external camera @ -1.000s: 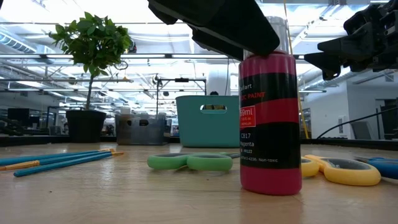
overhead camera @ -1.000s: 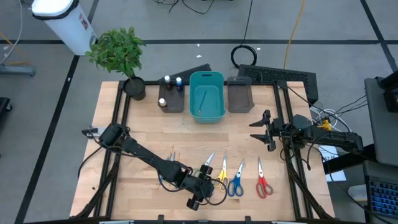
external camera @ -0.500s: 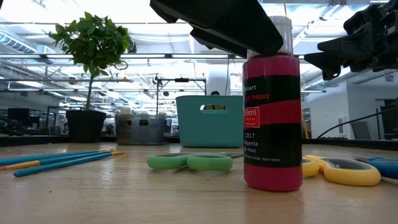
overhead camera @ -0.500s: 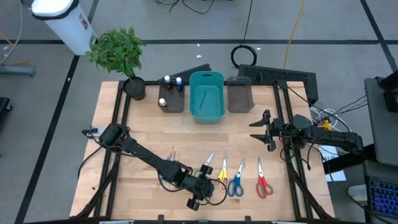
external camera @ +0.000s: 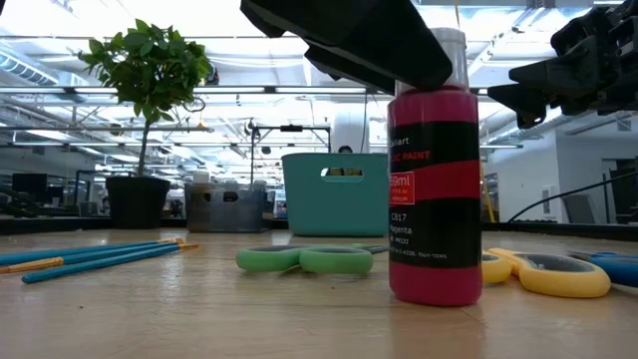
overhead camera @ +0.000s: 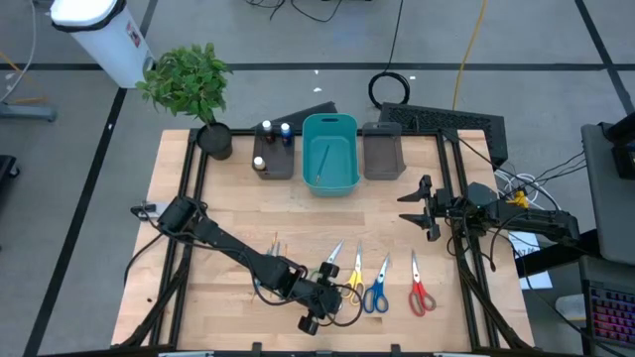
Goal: Pick & Place Paint Supplies
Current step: Put the pink paint bottle into the left black bin
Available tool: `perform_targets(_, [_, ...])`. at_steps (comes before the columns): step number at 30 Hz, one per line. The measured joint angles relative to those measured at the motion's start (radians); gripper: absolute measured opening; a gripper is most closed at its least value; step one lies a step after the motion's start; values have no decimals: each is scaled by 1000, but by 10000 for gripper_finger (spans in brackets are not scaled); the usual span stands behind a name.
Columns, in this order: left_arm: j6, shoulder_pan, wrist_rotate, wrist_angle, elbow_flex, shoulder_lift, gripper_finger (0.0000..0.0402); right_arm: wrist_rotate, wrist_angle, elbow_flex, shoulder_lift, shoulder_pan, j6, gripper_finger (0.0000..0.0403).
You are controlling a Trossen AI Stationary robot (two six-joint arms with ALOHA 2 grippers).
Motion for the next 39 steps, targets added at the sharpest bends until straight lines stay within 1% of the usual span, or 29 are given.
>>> perform_targets(1, [0, 0, 0, 0, 0, 0, 120, 0, 0, 0, 0, 0, 0, 212])
perform_targets(7, [0, 0, 0, 0, 0, 0, 119, 0, 0, 0, 0, 0, 0, 212])
perform_targets(12, [0, 0, 0, -1, 0, 0, 132, 0, 0, 0, 0, 0, 0, 212])
perform_targets(16, [0, 1, -11, 3, 0, 0, 120, 0, 0, 0, 0, 0, 0, 212])
perform_targets(21, [-1, 9, -36, 19, -1, -11, 119, 0, 0, 0, 0, 0, 0, 212])
perform_targets(25, [-16, 13, -54, 16, -2, -46, 119, 0, 0, 0, 0, 0, 0, 212])
perform_targets(32, [-153, 23, -121, -9, -1, -142, 119, 0, 0, 0, 2, 0, 0, 212])
perform_targets(35, [-194, 24, -174, -18, -1, -184, 119, 0, 0, 0, 2, 0, 0, 212])
perform_targets(39, [-205, 22, -189, -30, -1, -228, 119, 0, 0, 0, 2, 0, 0, 212])
